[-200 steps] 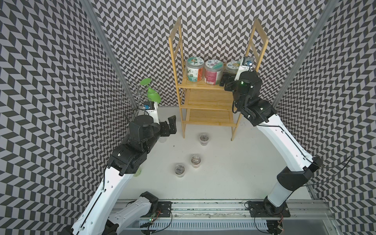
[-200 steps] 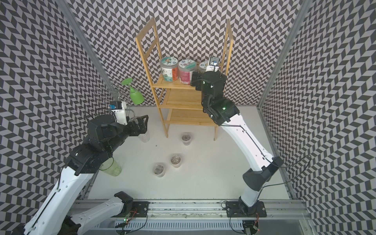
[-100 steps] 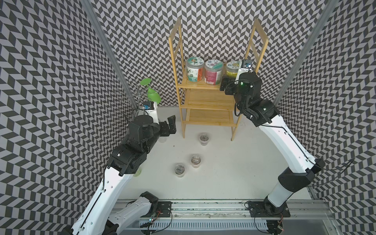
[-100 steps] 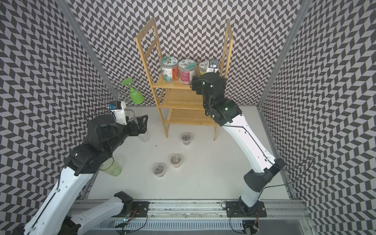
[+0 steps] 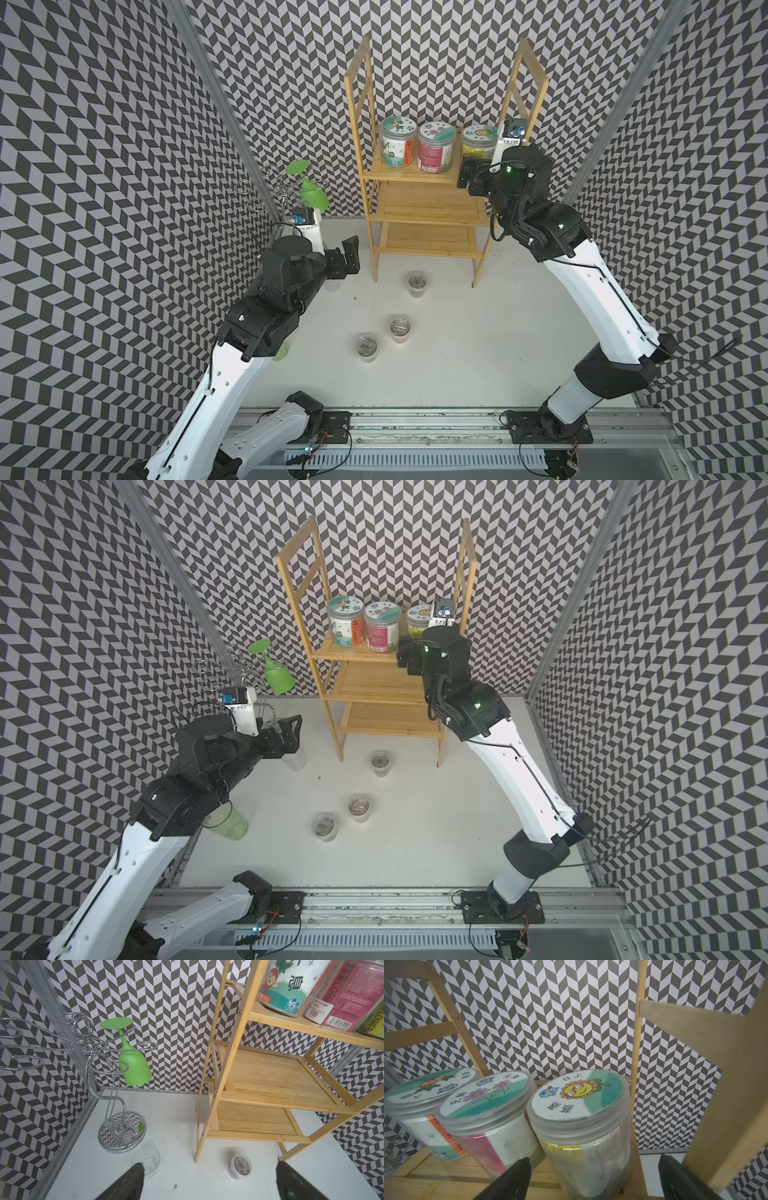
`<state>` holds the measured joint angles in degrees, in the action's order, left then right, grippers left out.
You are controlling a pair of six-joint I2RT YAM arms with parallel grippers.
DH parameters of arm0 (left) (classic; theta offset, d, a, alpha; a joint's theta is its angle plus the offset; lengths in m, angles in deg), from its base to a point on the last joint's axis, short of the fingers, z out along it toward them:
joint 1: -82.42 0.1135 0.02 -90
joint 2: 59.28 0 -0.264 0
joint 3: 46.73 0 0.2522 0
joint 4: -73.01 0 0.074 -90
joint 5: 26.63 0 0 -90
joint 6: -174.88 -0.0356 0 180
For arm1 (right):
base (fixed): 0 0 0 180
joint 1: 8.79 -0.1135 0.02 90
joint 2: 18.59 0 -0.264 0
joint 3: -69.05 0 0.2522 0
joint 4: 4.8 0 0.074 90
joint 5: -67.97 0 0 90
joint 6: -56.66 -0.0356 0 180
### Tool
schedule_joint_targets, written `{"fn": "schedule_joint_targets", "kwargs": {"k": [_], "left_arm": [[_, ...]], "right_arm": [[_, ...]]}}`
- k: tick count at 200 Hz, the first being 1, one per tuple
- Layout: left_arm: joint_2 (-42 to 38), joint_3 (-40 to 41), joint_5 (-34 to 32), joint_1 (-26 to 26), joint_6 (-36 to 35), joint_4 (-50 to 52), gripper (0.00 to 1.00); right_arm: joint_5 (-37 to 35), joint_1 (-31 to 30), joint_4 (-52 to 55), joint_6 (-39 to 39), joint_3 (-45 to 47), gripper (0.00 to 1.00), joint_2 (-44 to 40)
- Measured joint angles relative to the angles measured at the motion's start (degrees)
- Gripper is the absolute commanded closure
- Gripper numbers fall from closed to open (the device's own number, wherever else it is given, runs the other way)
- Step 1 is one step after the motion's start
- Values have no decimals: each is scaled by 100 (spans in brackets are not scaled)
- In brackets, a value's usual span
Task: Place the seed container on the shelf
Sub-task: Place the seed jar on the shelf.
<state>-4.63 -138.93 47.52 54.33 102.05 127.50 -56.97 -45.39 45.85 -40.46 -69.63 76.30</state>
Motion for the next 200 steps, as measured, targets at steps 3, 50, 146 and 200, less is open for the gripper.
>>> {"fn": "schedule_joint_targets", "kwargs": {"k": [3,50,146,200], "left_arm": [[0,0,0,0,0,-2,1],[0,0,2,0,-11,-2,1],[9,-13,-13,-42,-90,-2,0],[9,-24,-101,-44,-114,0,1]], "right_arm": [[4,0,26,2,-7,0,-7],[101,-2,420,-4,-190,6,-87],[258,4,640,-111,-243,32,-166],[396,105,570,-109,-243,32,-26]]}}
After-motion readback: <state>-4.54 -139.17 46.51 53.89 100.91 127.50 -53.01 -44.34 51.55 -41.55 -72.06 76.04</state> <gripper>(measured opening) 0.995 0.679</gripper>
